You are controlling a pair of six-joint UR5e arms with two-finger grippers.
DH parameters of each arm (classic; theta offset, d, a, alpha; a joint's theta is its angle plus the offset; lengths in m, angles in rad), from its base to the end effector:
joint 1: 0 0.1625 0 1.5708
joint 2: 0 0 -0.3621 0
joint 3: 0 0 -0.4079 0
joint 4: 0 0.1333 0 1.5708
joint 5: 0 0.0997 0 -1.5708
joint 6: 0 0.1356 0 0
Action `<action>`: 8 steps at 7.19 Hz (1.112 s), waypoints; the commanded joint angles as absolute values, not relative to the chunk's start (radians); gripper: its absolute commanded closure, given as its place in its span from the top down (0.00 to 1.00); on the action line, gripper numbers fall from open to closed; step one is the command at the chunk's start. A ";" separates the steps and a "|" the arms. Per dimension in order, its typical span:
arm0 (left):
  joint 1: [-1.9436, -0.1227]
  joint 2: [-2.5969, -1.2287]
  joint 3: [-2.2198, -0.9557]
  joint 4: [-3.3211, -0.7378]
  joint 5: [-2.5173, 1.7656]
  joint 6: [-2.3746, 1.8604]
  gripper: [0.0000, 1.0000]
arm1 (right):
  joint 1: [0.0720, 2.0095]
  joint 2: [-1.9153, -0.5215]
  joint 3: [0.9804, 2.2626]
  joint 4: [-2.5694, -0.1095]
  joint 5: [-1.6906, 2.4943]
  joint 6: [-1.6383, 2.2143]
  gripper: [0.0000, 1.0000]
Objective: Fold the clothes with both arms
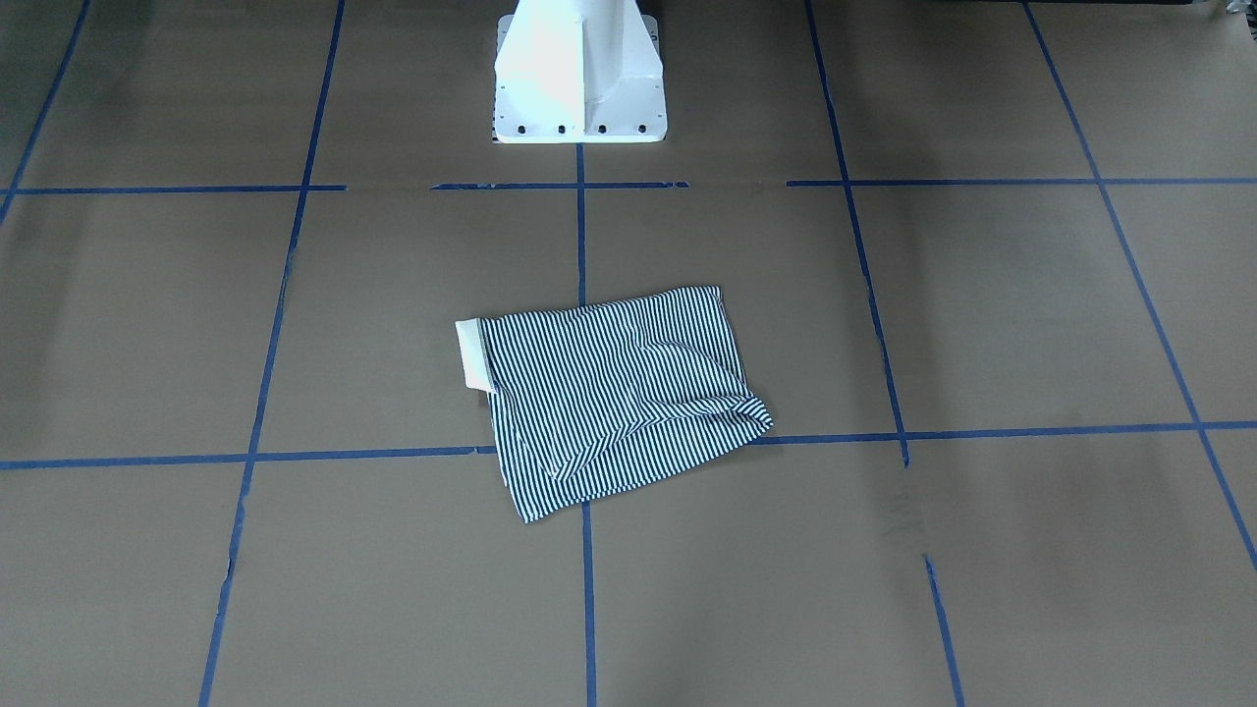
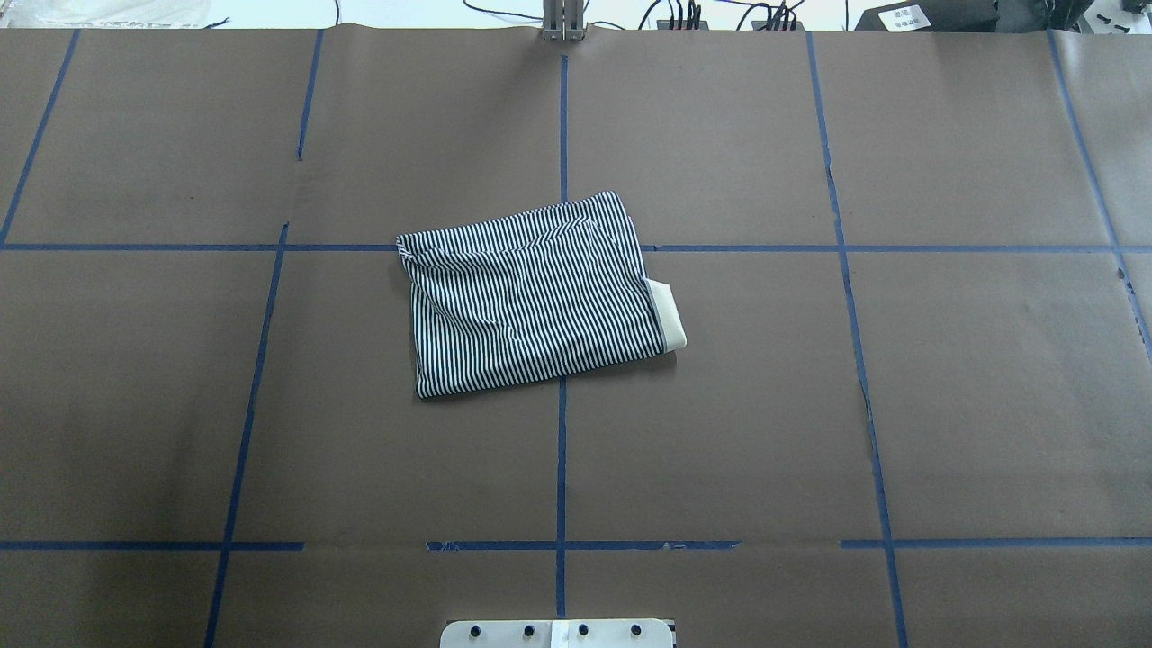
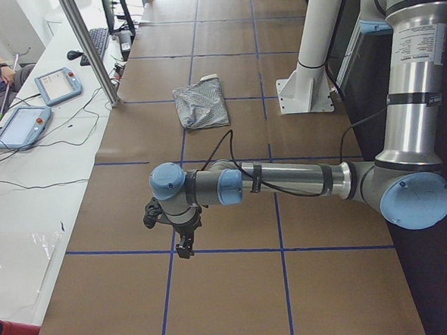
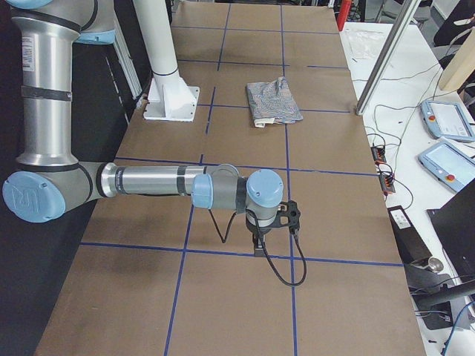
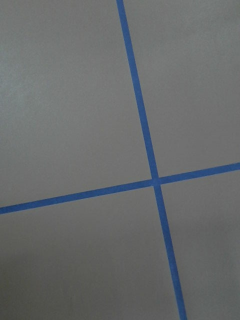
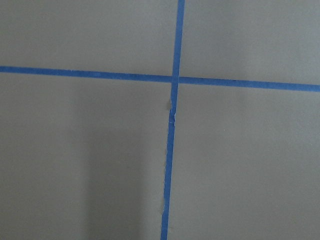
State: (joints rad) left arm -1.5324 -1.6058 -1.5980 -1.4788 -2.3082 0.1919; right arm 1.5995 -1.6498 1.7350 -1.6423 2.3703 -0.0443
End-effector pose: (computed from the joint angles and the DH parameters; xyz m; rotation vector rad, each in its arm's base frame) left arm -0.0223 -0.5177 0.6023 0.0282 0.7388 0.2088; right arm 0.0498 -0.4776 0.5819 0.0421 -0.7985 -0.0202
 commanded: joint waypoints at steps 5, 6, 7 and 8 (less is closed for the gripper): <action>-1.532 -1.612 -1.606 -1.482 -2.309 0.193 1.00 | 1.546 -1.657 1.753 -1.572 2.356 0.028 1.00; -1.531 -1.612 -1.606 -1.482 -2.310 0.187 1.00 | 1.545 -1.657 1.753 -1.572 2.358 0.028 1.00; -1.531 -1.614 -1.603 -1.480 -2.310 0.183 1.00 | 1.543 -1.657 1.753 -1.572 2.358 0.028 1.00; -1.531 -1.612 -1.600 -1.480 -2.310 0.140 1.00 | 1.542 -1.657 1.753 -1.572 2.358 0.028 1.00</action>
